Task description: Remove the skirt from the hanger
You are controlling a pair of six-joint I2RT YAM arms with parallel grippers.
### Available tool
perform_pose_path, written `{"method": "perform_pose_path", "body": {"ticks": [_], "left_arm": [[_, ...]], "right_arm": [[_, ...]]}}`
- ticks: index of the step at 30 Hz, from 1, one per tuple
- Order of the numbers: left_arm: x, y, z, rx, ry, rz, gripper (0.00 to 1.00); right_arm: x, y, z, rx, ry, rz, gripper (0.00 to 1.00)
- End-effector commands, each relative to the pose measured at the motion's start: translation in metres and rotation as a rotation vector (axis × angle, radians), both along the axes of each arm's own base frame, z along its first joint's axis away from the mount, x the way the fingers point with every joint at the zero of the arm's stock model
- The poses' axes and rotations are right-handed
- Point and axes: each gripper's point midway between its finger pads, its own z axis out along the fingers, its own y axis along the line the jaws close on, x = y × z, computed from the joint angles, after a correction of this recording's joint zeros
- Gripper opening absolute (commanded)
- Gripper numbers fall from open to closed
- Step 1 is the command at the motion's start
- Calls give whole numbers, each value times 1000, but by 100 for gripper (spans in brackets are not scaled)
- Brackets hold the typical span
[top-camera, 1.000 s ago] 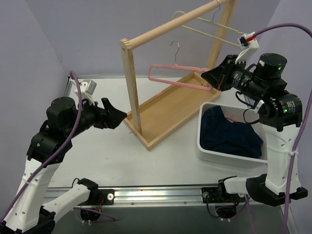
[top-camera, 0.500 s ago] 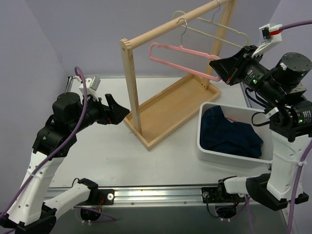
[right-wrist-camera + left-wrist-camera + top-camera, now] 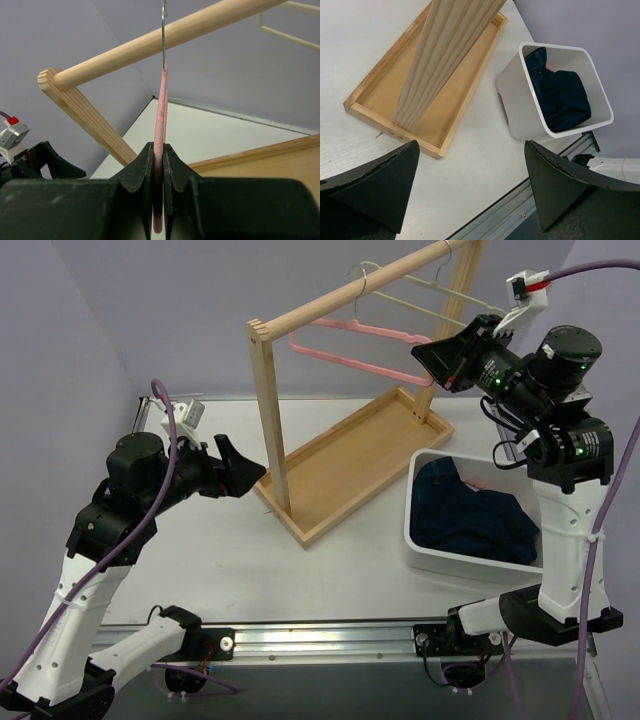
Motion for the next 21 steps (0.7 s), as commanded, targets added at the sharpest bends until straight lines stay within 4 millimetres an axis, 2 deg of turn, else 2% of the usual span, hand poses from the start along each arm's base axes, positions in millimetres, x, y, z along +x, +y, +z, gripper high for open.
{"method": "perform_pose_path", "body": {"ticks": [1, 3, 12, 16, 17, 18, 19, 20, 21], "left_arm": [[1, 2, 11, -31, -44, 11, 95], [1, 0, 8, -33, -34, 5, 95], [-1, -5, 5, -62, -12, -9, 95], [1, -5, -1, -71, 7, 1, 95], [1, -6, -3, -76, 13, 3, 95], [1, -7, -4, -92, 24, 5, 95], [1, -7, -3, -103, 25, 11, 95], [1, -9, -11, -108, 43, 6, 95], [0, -10, -11, -132, 57, 11, 95]], "right_arm": [[-10, 2, 20, 29, -94, 24, 0], [-10, 2, 17, 22, -94, 25, 0], [-3, -1, -19, -5, -19, -2, 0], [0, -4, -40, -5, 40, -24, 37], [4, -5, -52, -11, 74, -39, 43], [2, -8, -55, -10, 84, -55, 50], [2, -11, -60, -12, 101, -75, 68], [4, -22, -71, -26, 138, -145, 76], [-1, -31, -81, -36, 158, -190, 92]]}}
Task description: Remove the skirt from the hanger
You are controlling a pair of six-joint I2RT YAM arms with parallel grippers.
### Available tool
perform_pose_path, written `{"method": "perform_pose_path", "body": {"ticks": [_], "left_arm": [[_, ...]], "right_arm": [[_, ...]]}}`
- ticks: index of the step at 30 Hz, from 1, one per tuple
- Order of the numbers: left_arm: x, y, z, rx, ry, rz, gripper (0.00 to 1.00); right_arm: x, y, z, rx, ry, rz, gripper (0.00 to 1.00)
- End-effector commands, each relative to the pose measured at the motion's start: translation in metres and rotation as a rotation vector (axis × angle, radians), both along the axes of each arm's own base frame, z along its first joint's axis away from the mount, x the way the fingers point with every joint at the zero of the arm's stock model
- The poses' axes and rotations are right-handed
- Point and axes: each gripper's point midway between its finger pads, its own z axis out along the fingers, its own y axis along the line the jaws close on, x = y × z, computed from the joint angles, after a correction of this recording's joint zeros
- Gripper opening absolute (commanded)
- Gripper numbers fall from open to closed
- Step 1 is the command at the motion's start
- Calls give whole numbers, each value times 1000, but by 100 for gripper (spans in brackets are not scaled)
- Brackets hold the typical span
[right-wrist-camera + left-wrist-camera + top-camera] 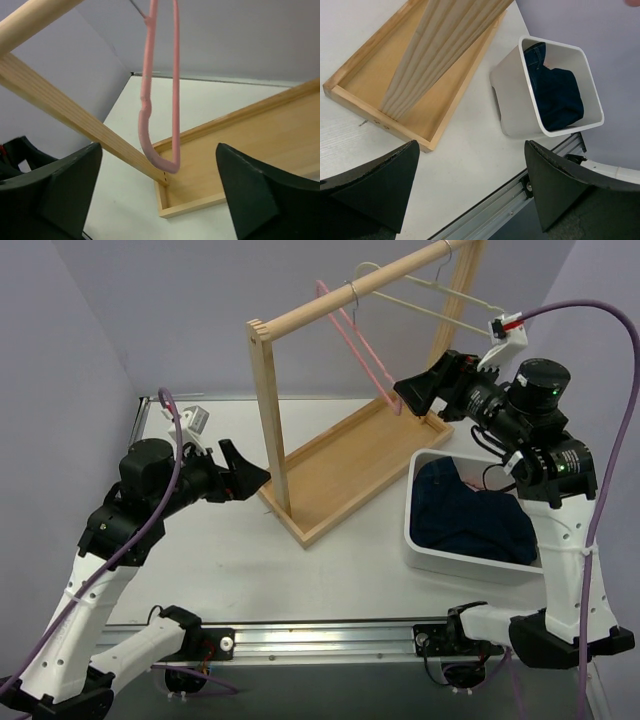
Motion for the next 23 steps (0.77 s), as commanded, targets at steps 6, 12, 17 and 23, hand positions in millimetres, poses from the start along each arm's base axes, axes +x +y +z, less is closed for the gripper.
{"method": "perform_pose_path", "body": {"ticks": [6, 12, 17, 23], "left_arm": [[-15, -2, -21, -175, 75, 43, 94], [-56, -2, -70, -382, 188, 28, 94], [-102, 11, -80, -548, 120, -19, 94], [-140, 17, -85, -631, 110, -95, 94]], "right_arm": [[-54, -89, -74, -102, 102, -424, 100], [-134, -107, -176, 2, 172, -461, 100], [-175, -89, -201, 185, 134, -346, 100], [-196, -84, -206, 253, 116, -307, 100]]}}
